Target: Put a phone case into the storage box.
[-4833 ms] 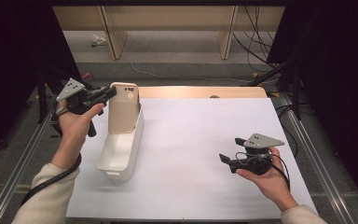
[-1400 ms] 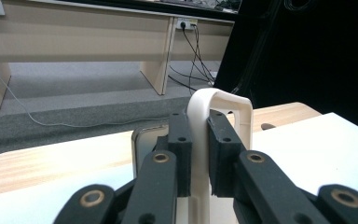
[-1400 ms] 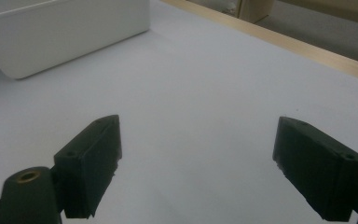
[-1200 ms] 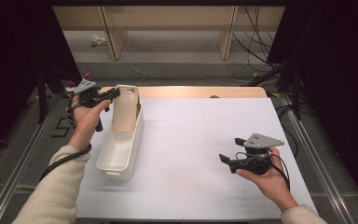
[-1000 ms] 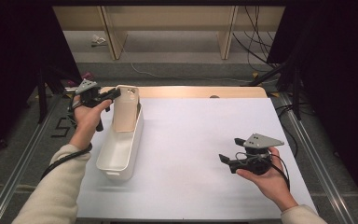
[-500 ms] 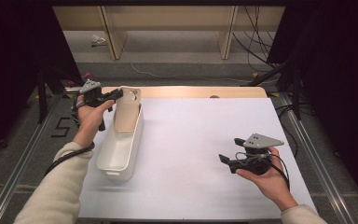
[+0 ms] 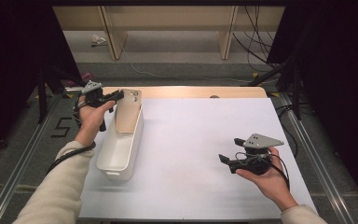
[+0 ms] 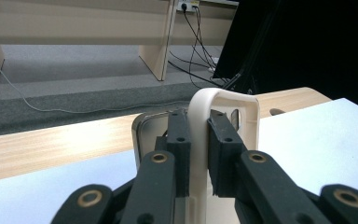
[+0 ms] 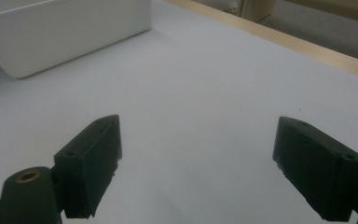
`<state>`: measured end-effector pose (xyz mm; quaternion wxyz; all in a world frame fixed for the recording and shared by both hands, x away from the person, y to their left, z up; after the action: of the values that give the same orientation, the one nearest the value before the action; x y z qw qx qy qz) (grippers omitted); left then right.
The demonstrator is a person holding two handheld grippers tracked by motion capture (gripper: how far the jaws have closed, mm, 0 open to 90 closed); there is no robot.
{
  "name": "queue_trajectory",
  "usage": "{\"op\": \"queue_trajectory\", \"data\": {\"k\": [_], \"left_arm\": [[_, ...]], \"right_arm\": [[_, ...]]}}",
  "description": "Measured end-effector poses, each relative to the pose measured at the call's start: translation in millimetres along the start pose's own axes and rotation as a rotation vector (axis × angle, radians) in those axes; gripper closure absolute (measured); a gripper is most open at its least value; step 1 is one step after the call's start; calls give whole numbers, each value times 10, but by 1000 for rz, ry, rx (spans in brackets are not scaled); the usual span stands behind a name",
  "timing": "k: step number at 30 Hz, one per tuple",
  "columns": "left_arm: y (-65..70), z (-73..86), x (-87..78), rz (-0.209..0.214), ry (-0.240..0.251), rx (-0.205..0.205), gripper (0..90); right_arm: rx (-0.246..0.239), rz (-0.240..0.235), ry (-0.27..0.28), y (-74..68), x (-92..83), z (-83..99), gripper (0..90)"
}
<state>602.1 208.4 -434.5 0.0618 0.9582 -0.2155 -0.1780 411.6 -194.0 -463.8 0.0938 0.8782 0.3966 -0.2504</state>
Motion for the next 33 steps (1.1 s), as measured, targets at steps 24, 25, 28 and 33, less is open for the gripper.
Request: {"op": "queue_trajectory", "data": {"k": [24,25,28,33], "left_arm": [[-34,21,44,-21,-27,18,785],[-35,21,46,-22,-28,20,785],[-35,21,47,-23,-31,24,785],[-41,25,48,-26,-33,25,784]], "right_arm": [[-1,-3,-1,-6,0,0,163],[-2,-2,-1,-6,1,1,163],[-1,-3,-2,-7,2,2,163],[-2,-3,-2,-8,1,1,162]]}}
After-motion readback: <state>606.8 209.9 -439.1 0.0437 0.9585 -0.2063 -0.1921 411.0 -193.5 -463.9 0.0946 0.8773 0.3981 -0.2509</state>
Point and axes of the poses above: each handheld gripper's, and its own axes: x roughly forward along the jaws, z roughly out of its underside, y roughly to its right, the point moved 9 cm from there along x, roughly forward along the jaws, and after that the axes turned 4 degrees about -z, right-handed, at the moved point
